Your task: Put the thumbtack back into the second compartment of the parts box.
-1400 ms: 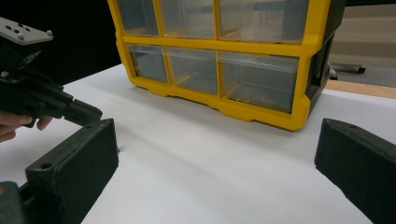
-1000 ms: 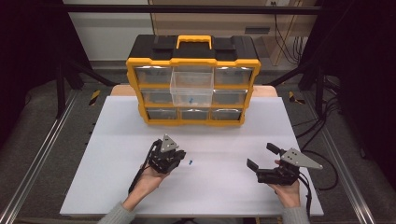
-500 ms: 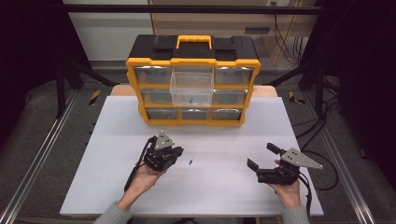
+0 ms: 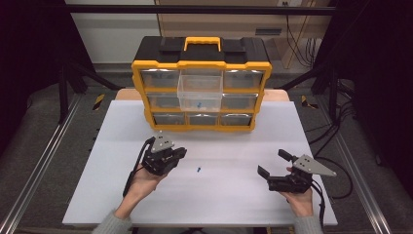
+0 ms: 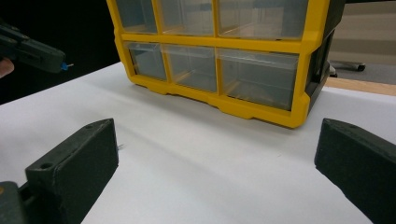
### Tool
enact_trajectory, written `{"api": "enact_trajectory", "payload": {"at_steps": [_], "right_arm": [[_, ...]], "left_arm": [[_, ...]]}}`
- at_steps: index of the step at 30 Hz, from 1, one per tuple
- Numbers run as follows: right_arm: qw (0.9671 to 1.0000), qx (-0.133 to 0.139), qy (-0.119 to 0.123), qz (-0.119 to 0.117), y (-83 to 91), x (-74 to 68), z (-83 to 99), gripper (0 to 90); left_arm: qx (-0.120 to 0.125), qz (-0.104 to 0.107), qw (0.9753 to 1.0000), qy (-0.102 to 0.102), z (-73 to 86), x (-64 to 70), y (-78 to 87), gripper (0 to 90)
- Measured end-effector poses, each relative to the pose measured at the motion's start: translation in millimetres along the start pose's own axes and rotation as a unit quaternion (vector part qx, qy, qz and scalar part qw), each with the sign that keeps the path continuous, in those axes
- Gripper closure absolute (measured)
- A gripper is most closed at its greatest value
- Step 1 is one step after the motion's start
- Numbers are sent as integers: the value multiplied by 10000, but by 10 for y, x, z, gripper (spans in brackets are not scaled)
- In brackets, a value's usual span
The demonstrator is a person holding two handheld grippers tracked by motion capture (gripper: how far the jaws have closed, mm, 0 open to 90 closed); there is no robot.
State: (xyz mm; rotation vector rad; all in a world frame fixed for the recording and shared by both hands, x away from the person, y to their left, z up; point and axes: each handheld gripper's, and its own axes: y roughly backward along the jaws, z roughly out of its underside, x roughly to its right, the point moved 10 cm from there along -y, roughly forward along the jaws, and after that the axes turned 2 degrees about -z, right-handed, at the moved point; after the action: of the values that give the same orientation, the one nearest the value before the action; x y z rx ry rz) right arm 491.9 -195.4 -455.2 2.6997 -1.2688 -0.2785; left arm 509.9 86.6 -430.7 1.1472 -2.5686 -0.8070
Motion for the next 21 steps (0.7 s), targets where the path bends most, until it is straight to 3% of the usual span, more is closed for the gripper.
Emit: {"api": "enact_trajectory", "payload": {"at_steps": [2, 3, 11, 14, 17, 20, 21], "right_arm": [[9999, -14, 121, -1, -2, 16, 9, 3], [10000, -10, 8, 2, 0, -1, 3, 3], [10000, -8, -7, 0, -2, -1, 3, 3], [9999, -12, 114, 0, -2, 16, 9, 3], [10000, -19, -26, -3, 0, -6, 6, 3], [10000, -21, 84, 6, 0, 13, 11, 3], [10000, -25, -19, 3, 2, -2, 8, 3]], "left_arm": [[26, -3, 10000, -17, -26, -4, 18, 843], [31, -1, 10000, -12, -37, -8, 31, 843], [189, -10, 9998, -23, -204, -53, 124, 843], [195, -25, 9998, -98, -260, -59, 150, 843], [217, -28, 9996, -154, -319, -61, 189, 843], [244, -31, 9995, -188, -366, -71, 215, 843], [243, -24, 9995, -196, -379, -76, 222, 843]]}}
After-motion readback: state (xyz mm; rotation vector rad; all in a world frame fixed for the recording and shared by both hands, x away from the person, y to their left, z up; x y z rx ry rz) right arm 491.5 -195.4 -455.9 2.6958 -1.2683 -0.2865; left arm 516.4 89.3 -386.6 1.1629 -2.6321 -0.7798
